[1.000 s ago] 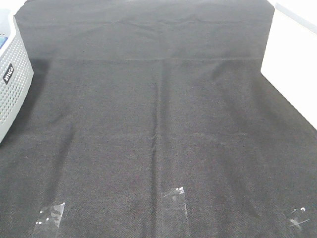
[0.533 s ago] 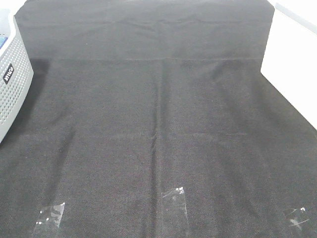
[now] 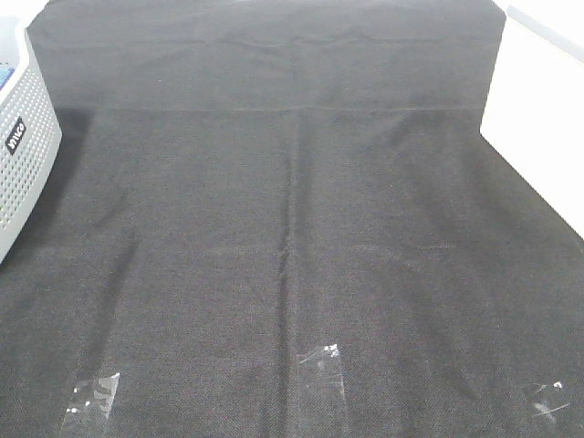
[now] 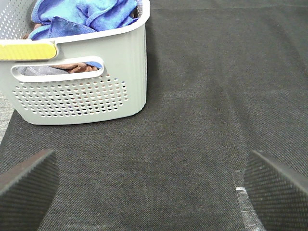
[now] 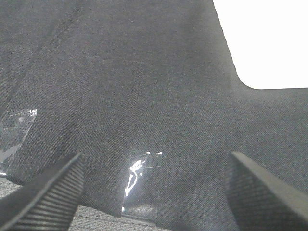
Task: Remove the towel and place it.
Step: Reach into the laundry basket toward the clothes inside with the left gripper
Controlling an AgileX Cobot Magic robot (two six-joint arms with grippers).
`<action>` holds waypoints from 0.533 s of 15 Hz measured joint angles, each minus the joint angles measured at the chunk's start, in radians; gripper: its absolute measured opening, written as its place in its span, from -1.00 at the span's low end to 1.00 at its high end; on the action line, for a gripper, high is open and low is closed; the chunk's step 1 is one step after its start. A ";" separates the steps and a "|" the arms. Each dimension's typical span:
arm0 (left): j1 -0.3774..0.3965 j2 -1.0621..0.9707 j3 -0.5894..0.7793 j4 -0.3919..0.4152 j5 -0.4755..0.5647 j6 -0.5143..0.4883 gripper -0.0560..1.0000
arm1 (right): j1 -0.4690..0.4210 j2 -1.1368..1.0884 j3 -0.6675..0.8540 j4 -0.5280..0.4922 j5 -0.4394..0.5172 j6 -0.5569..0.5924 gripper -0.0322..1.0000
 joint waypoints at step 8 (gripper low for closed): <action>0.000 0.089 -0.095 -0.013 0.037 0.173 0.96 | 0.000 0.000 0.000 0.000 0.000 0.000 0.56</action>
